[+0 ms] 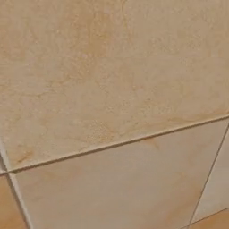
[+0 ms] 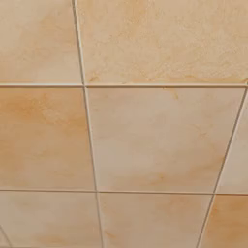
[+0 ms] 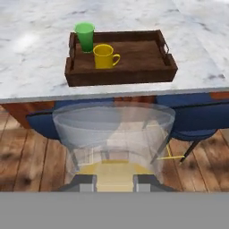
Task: There is a tray on the dining counter. Grab the cup, mug, and pitcher and place them on the tray. The pitcher may be placed next to the tray if it cannot fit the tray.
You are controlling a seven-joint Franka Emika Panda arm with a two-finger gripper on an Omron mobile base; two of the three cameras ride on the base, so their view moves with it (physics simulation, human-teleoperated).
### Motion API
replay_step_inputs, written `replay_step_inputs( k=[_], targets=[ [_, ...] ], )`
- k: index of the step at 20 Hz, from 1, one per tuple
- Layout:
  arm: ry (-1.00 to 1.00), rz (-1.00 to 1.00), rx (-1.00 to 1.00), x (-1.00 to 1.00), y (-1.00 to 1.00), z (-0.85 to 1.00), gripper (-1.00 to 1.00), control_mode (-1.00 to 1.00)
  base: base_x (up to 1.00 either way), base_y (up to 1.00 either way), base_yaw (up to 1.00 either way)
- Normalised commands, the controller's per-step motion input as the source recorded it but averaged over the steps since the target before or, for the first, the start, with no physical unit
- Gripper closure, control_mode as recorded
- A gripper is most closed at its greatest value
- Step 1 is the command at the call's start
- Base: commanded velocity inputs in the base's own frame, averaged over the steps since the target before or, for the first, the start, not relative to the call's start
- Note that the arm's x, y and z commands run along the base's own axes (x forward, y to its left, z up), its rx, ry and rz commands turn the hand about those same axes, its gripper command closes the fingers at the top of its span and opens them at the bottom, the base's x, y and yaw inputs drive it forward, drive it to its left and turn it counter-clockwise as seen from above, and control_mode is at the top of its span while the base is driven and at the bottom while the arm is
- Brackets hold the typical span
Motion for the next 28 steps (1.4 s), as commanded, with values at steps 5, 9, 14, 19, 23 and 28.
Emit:
replay_step_inputs(
  k=[5,9,14,19,23,28],
  targets=[
    [0.0,0.0,0.0,0.0,0.0,0.0,1.0,1.0,0.58,-0.76,0.35],
    [0.0,0.0,0.0,0.0,0.0,0.0,1.0,1.0,0.57,-0.48,0.21],
    [0.0,0.0,0.0,0.0,0.0,0.0,1.0,1.0,0.73,-0.19,0.1],
    [0.0,0.0,0.0,0.0,0.0,0.0,1.0,1.0,0.74,-0.26,0.07],
    [0.0,0.0,0.0,0.0,0.0,0.0,1.0,1.0,0.59,-0.38,0.1],
    [0.0,0.09,0.17,0.85,-0.38,0.1,1.0,-1.0,0.0,0.0,0.0]
  ],
)
